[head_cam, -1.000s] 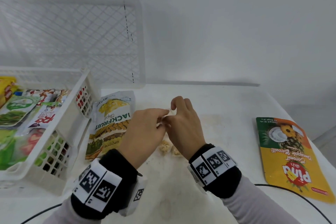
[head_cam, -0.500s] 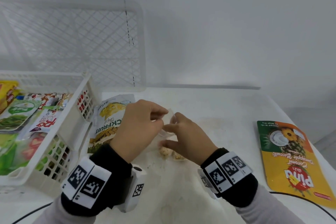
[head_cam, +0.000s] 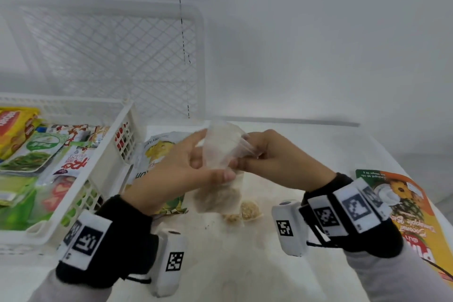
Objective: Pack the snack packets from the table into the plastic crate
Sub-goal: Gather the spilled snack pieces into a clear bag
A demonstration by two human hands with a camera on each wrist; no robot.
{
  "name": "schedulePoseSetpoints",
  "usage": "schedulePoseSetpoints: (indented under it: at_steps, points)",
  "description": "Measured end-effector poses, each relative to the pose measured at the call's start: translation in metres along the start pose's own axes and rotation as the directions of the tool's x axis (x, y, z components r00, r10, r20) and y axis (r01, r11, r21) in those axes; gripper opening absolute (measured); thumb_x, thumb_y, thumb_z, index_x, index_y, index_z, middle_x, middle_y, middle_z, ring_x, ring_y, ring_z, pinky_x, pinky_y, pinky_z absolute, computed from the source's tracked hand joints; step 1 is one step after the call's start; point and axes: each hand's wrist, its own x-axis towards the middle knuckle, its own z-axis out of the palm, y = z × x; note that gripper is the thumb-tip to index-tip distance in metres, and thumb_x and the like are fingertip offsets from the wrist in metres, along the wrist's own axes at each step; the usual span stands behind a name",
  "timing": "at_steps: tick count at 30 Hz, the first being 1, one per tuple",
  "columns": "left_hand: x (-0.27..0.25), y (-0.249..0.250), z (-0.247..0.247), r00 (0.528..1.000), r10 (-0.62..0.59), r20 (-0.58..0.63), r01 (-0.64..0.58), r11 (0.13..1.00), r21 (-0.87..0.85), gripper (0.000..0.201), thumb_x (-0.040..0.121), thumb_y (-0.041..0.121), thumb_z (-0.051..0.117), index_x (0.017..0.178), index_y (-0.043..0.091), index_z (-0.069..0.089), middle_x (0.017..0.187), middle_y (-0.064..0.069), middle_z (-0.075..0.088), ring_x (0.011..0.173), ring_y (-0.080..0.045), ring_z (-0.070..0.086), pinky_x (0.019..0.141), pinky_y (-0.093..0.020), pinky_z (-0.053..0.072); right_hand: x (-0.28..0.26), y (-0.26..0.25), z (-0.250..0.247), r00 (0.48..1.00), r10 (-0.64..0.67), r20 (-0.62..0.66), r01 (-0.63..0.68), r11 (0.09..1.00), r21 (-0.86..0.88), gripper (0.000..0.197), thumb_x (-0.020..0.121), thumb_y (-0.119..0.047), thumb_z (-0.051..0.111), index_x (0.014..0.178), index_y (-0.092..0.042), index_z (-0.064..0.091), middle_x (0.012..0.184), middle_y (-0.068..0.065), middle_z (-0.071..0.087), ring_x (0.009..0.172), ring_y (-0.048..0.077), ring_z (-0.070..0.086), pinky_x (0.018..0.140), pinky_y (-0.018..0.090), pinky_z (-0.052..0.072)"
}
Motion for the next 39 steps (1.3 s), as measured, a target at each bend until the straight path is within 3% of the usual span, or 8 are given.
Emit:
schedulePoseSetpoints:
  at_steps: [3,6,10,15,19,24,29,39]
  points:
    - [-0.008,-0.006,0.008,0.997,0.028,0.069,-0.018,0.991,-0.136,0.047,0.069,0.026,0.077,0.113,0.013,0.065,0.112,-0.01,0.068,0.104,-0.026,0.064,0.088,-0.036,0.051,0.002,-0.006,-0.003,1.0,-0.009,-0.014,0.011,0.99,0.138,0.02,0.082,-0.018,0.07,0.08,0.002,0.07,0.082,0.022,0.065,0.075,0.031,0.062,0.071,0.037,0.049]
    - [-0.013,-0.01,0.016,0.999,-0.027,0.033,0.036,0.94,-0.338,0.056,0.064,0.038,0.082,0.106,0.005,0.067,0.109,-0.023,0.064,0.1,-0.035,0.061,0.086,-0.041,0.051,0.004,-0.009,-0.002,1.0,0.019,0.018,-0.023,0.965,0.262,0.028,0.082,-0.023,0.068,0.076,0.005,0.068,0.074,0.027,0.065,0.067,0.029,0.06,0.066,0.038,0.051]
    - [-0.015,-0.014,0.027,0.994,-0.101,-0.033,0.08,0.919,-0.387,0.049,0.073,0.039,0.073,0.106,0.003,0.068,0.117,-0.032,0.059,0.112,-0.048,0.054,0.1,-0.053,0.04,0.004,-0.006,-0.004,0.99,0.062,0.125,-0.089,0.97,0.226,0.021,0.081,-0.024,0.071,0.065,-0.013,0.066,0.058,0.0,0.058,0.052,0.004,0.05,0.053,0.01,0.039]
    - [-0.016,-0.023,0.027,0.996,-0.082,-0.034,0.061,0.915,-0.399,0.032,0.07,0.018,0.074,0.091,-0.005,0.067,0.078,-0.012,0.069,0.066,-0.017,0.063,0.061,-0.024,0.052,0.0,-0.004,-0.006,0.968,0.097,0.233,-0.132,0.982,0.137,0.038,0.071,-0.045,0.07,0.07,-0.007,0.069,0.063,0.019,0.053,0.059,0.012,0.044,0.059,0.024,0.035]
    - [-0.02,-0.026,0.024,0.998,-0.035,-0.057,0.017,0.957,-0.288,0.021,0.077,0.017,0.074,0.09,0.0,0.072,0.08,-0.013,0.071,0.068,-0.019,0.065,0.063,-0.023,0.051,-0.001,0.0,-0.016,0.976,0.169,0.136,-0.192,0.965,0.18,0.02,0.07,-0.036,0.078,0.059,-0.022,0.068,0.05,-0.006,0.052,0.049,0.004,0.045,0.05,0.016,0.039]
    - [-0.025,-0.035,0.033,0.993,-0.045,-0.113,0.008,0.953,-0.303,0.025,0.076,0.017,0.071,0.089,-0.004,0.071,0.085,-0.021,0.071,0.07,-0.021,0.066,0.064,-0.024,0.053,-0.004,0.008,-0.016,0.98,0.198,-0.011,-0.187,0.942,0.278,0.01,0.068,-0.023,0.081,0.069,-0.016,0.074,0.055,-0.005,0.063,0.049,0.0,0.05,0.049,0.014,0.039]
    - [-0.02,-0.036,0.032,0.98,-0.078,-0.185,-0.001,0.919,-0.394,0.03,0.07,0.021,0.072,0.088,-0.003,0.073,0.083,-0.02,0.071,0.069,-0.021,0.066,0.065,-0.024,0.054,-0.013,0.024,0.019,0.912,0.365,-0.189,-0.145,0.716,0.682,0.042,0.066,-0.024,0.079,0.104,-0.012,0.065,0.075,0.003,0.07,0.062,0.01,0.059,0.053,0.02,0.045]
    - [-0.026,-0.047,0.031,0.968,-0.208,-0.143,0.112,0.861,-0.497,0.025,0.072,0.02,0.066,0.087,0.003,0.075,0.085,-0.017,0.071,0.069,-0.019,0.067,0.063,-0.025,0.055,-0.021,0.032,0.055,0.853,0.501,-0.146,-0.14,0.49,0.86,0.013,0.076,-0.018,0.071,0.083,-0.006,0.069,0.069,0.0,0.065,0.057,0.007,0.058,0.053,0.02,0.048]
